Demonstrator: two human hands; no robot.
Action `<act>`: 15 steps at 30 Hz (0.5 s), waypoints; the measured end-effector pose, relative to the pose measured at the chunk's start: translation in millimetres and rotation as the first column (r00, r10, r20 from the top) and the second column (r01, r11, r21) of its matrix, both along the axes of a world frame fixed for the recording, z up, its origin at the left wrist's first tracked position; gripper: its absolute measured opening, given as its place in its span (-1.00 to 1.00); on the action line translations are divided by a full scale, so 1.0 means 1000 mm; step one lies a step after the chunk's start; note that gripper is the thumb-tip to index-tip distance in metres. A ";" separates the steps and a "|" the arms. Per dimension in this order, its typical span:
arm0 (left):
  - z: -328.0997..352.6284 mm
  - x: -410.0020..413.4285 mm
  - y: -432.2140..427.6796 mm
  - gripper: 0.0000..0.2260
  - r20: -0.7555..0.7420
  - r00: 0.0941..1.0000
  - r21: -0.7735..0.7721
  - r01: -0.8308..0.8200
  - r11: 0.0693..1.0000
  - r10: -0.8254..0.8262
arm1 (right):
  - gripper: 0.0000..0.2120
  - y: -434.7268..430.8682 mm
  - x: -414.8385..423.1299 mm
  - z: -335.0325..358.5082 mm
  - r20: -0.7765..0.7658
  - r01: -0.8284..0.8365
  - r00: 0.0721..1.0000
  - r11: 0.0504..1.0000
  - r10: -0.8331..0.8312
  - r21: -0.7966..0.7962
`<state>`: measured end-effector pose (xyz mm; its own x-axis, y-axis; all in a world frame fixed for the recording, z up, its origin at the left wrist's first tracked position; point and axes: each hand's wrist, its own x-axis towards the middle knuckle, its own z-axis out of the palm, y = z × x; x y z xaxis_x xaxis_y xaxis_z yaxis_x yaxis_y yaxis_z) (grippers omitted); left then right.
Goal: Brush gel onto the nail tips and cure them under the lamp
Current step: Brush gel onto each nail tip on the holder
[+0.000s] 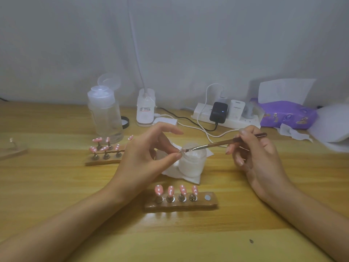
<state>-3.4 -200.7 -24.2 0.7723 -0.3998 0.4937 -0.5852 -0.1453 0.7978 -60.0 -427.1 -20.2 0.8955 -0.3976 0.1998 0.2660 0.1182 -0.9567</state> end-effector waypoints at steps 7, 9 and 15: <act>-0.001 0.001 0.001 -0.66 0.021 1.000 0.009 0.001 1.000 -0.001 | -0.78 -0.002 0.000 -0.002 0.011 -0.008 1.000 1.000 0.008 -0.020; -0.001 0.000 0.001 -0.66 0.014 1.000 0.015 0.002 1.000 -0.003 | -0.76 -0.004 0.002 -0.003 0.004 0.024 1.000 0.999 -0.024 0.029; 0.001 -0.001 0.000 -0.65 0.015 1.000 -0.015 0.010 1.000 -0.009 | -0.74 -0.005 0.001 -0.002 0.043 0.019 0.999 0.997 -0.022 0.073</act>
<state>-4.8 -201.1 -22.9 0.7609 -0.3996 0.5113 -0.5986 -0.1279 0.7908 -58.7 -432.3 -21.9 0.8781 -0.4306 0.2085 0.3102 0.1807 -0.9334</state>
